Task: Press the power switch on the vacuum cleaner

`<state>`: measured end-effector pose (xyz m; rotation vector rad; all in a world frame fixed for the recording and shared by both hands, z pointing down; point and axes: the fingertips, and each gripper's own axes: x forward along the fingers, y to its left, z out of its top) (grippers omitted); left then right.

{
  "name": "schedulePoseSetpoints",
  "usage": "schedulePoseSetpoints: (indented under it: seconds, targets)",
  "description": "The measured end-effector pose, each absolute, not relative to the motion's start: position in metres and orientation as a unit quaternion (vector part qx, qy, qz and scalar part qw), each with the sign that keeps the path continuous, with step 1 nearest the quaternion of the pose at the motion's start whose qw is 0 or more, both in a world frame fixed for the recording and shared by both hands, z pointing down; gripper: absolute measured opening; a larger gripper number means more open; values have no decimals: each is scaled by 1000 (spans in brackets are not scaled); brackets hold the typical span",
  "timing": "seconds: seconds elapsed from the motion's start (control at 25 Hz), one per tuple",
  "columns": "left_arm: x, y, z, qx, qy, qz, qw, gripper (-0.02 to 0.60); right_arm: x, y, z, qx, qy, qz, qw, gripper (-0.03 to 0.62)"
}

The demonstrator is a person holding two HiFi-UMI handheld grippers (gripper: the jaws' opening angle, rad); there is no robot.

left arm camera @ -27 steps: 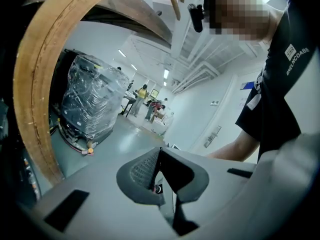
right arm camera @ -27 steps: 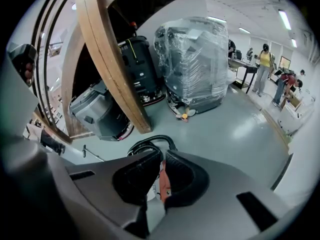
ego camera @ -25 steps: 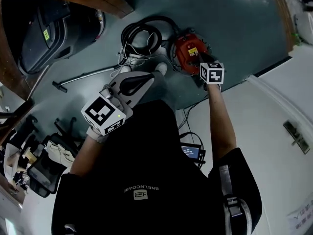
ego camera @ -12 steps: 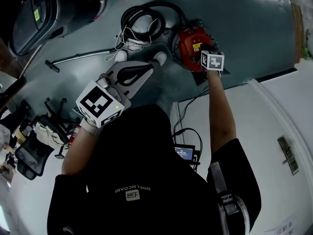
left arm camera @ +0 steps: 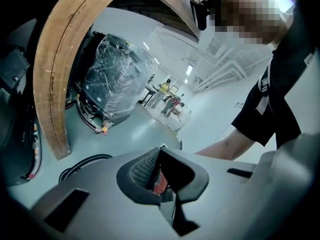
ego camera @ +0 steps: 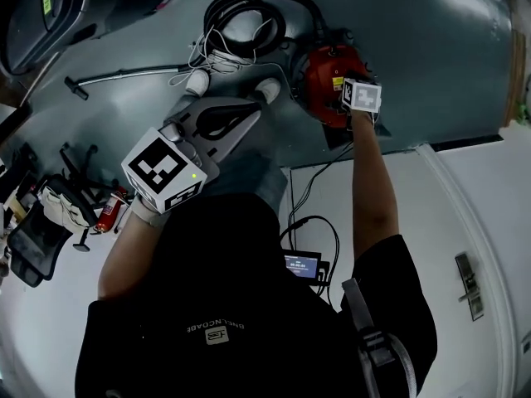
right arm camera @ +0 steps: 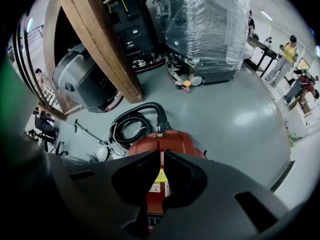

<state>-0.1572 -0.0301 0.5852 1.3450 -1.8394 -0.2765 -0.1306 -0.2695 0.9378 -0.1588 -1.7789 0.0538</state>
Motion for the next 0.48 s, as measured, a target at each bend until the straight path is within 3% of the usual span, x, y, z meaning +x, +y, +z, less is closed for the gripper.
schedulePoseSetpoints:
  seconds: [0.48]
  targets:
    - [-150, -20, 608, 517, -732, -117, 428, 15, -133, -274, 965, -68, -750, -12, 658, 35]
